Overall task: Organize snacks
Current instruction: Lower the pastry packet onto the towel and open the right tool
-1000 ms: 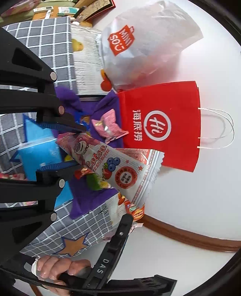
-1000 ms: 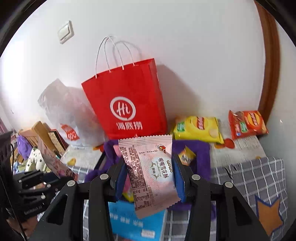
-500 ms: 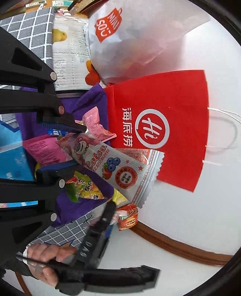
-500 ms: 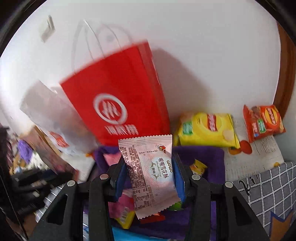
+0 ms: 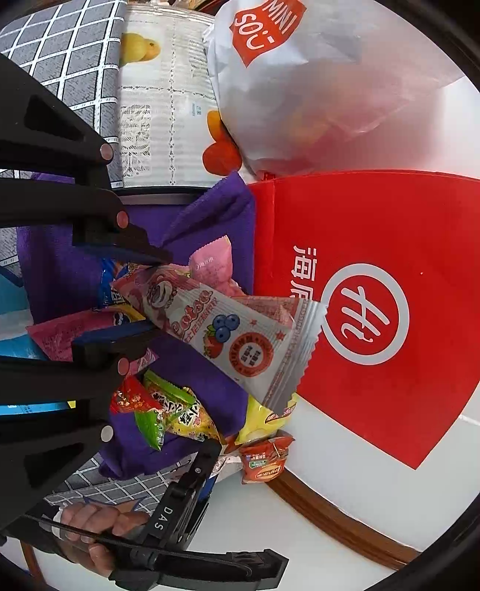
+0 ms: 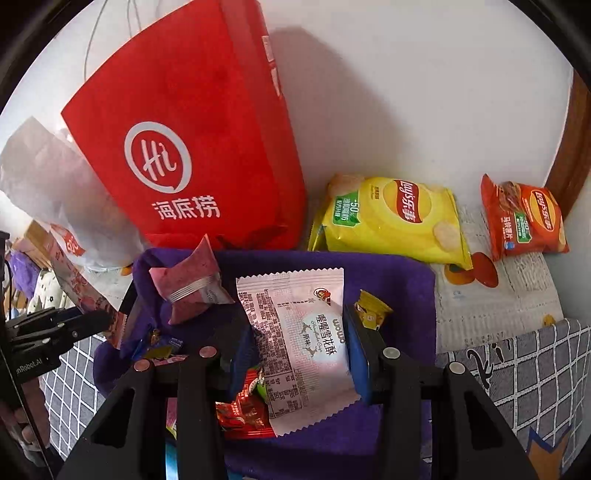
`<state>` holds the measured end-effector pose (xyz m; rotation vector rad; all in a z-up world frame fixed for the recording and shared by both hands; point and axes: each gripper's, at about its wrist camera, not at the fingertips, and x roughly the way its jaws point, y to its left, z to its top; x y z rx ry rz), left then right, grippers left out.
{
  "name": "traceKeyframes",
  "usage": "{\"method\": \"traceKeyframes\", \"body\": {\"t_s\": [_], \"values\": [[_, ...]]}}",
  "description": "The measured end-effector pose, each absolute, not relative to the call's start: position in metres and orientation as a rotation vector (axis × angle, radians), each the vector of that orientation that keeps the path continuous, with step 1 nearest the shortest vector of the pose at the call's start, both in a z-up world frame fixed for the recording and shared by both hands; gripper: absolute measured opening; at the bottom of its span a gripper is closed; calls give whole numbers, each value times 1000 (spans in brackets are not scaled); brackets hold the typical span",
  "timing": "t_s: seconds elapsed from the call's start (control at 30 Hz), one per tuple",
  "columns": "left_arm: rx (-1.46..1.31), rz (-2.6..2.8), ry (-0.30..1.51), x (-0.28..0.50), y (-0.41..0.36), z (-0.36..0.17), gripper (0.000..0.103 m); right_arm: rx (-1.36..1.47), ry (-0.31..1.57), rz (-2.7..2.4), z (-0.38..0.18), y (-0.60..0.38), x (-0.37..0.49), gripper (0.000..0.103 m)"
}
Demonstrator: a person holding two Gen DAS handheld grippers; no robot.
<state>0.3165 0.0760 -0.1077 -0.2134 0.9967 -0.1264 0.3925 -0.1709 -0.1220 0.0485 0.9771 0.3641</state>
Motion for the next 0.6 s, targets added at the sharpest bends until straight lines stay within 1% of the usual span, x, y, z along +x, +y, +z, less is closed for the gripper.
{"method": "traceKeyframes", "body": {"t_s": [0.3, 0.47, 0.6], "values": [[-198, -133, 1019, 322, 64, -118, 29, 16, 972, 352, -121, -171, 391, 45], [-188, -141, 1025, 321, 60, -119, 29, 5, 1014, 339, -132, -170, 395, 45], [-198, -163, 1035, 323, 58, -119, 29, -4, 1012, 341, -131, -167, 394, 45]]}}
